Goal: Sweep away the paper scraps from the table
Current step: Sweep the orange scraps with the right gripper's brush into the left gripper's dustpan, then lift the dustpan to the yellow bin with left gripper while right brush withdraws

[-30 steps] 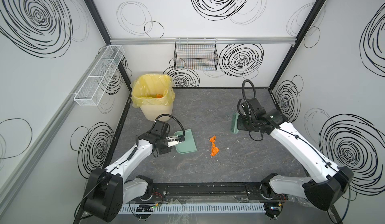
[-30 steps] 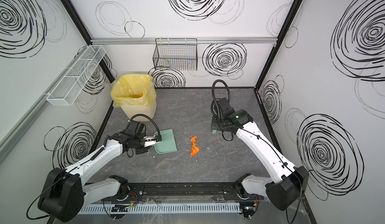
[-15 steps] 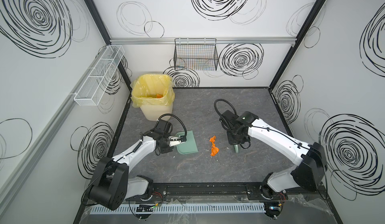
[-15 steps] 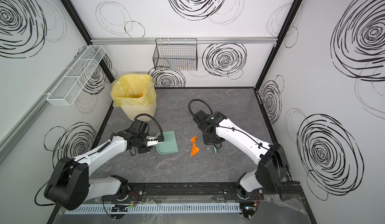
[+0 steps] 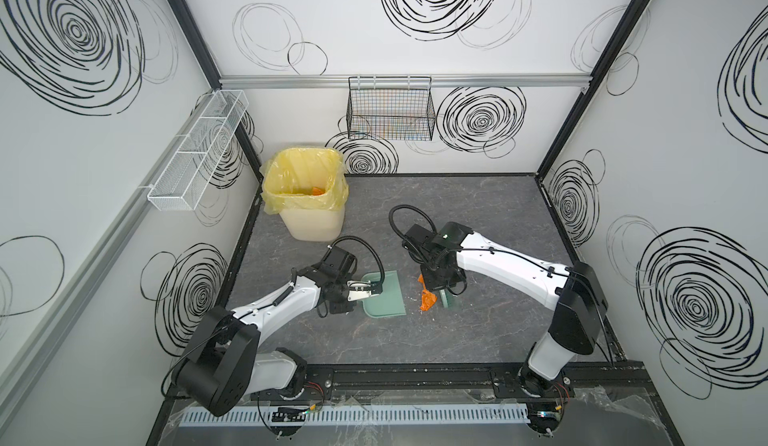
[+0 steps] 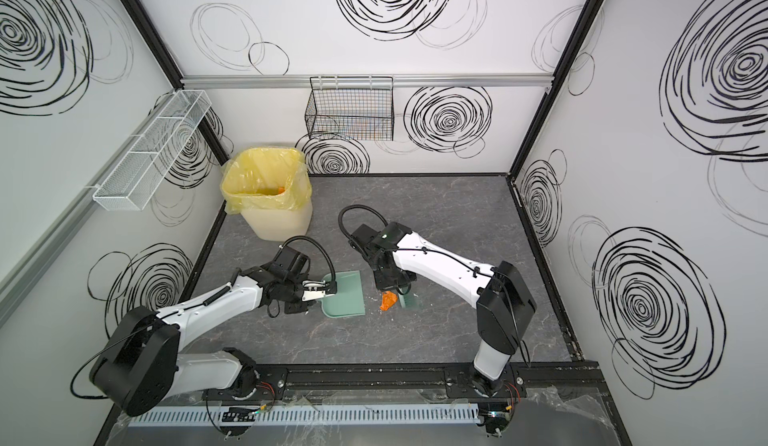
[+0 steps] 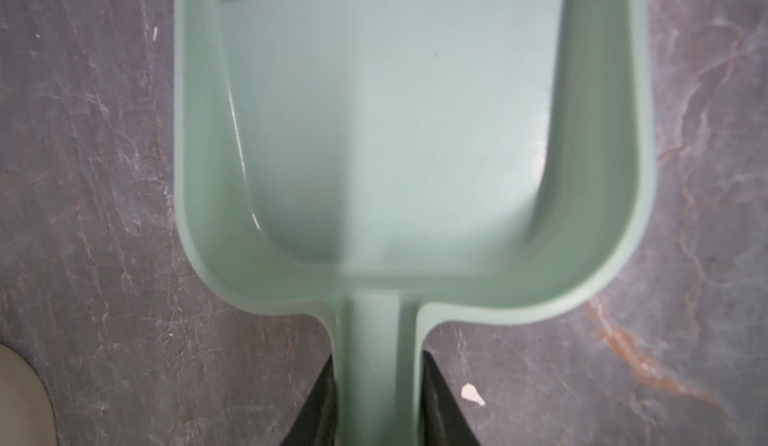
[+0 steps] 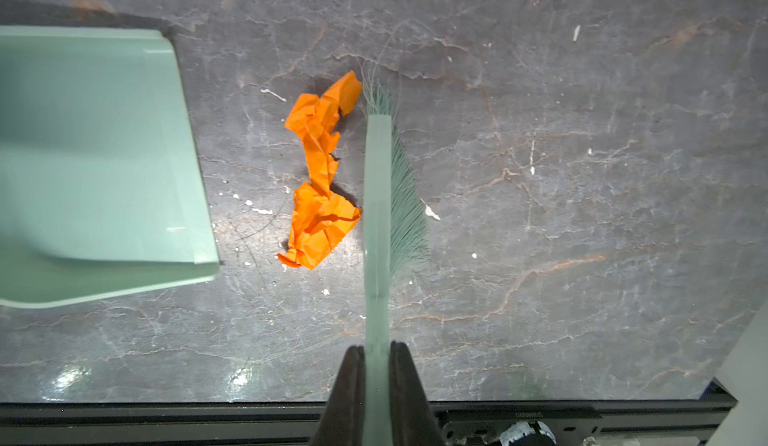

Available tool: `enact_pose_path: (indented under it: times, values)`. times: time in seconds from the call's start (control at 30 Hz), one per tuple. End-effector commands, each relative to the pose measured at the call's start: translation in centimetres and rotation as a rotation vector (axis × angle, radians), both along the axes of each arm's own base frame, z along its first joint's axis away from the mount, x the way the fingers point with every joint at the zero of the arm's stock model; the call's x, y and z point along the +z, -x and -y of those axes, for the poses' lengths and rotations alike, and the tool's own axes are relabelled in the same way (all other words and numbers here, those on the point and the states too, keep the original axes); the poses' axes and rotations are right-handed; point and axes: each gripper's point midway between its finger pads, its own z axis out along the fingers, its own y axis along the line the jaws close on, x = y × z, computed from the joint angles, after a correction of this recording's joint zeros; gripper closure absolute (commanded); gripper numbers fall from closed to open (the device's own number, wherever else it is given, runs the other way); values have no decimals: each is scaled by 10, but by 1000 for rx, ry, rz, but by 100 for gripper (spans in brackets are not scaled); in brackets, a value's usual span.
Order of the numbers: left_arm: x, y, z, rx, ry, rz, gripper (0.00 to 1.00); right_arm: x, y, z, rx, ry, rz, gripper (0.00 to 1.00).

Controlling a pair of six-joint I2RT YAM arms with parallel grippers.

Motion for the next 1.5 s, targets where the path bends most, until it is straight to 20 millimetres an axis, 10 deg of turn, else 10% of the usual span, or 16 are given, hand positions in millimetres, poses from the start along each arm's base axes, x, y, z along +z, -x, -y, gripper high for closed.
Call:
enact_pose_path:
  times: [0.0,0.57,1.03,1.47]
  values:
    - [-7,3,6,2,11,-20,100,-1,1,-31,13,-86,-18,100]
    - [-11,2,17,3,30,-32,100,43,2,-87,104,-350,24,100]
    - [26,-16,24,88,194,-12,100,88,-4,-2,-17,-305,118,100]
    - [150,-48,8,104,314,109,100,66,-24,52,-115,-349,176,100]
